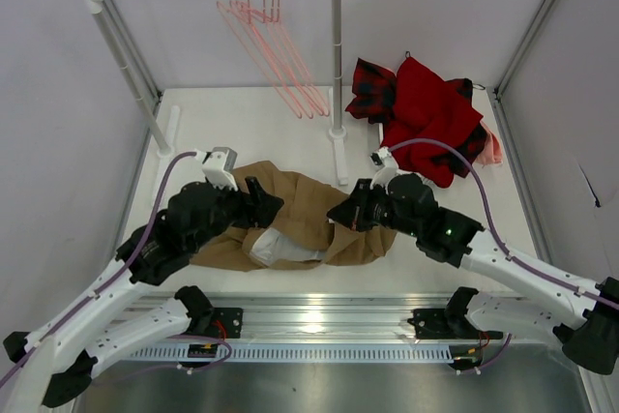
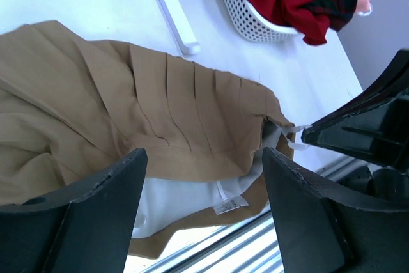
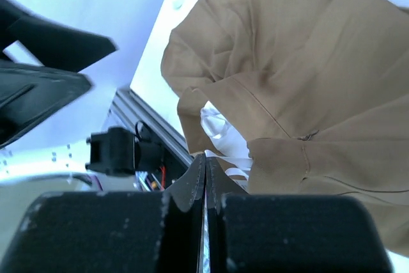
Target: Place the skirt on the hanger
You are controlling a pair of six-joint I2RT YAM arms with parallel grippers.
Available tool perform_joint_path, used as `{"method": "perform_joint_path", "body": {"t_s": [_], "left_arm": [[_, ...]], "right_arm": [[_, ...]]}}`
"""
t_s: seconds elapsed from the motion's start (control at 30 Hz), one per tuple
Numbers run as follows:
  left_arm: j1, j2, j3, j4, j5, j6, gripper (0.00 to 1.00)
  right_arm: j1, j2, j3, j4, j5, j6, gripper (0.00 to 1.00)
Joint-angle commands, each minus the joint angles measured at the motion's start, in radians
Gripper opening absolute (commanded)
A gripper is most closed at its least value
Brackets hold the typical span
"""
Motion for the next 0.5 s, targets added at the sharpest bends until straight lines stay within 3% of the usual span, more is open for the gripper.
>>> {"method": "perform_joint_path", "body": {"t_s": [0.0,0.1,0.3,0.47], "left_arm": [[-0.009,0.02,0.002,0.012,0.076,0.019,0.79],[-0.01,0.029,-0.007,0.02,0.068,-0.013,0.78],[-0.009,0.084,0.033,0.02,-0.015,-0.043,0.8],[0.0,0.174,0.218,0.023,-0.146,-0.026,0.89]], "right_arm": [[-0.012,0.015,0.108,-0.028,-0.114,-0.188,0.0],[-0.014,0.027,0.131,-0.07,-0.161,-0.283,0.0],[-0.026,0.021,0.113,-0.081,-0.144,-0.283,0.0],[-0.044,-0.023,0.056,-0.062,-0.103,-0.229,0.0]]}}
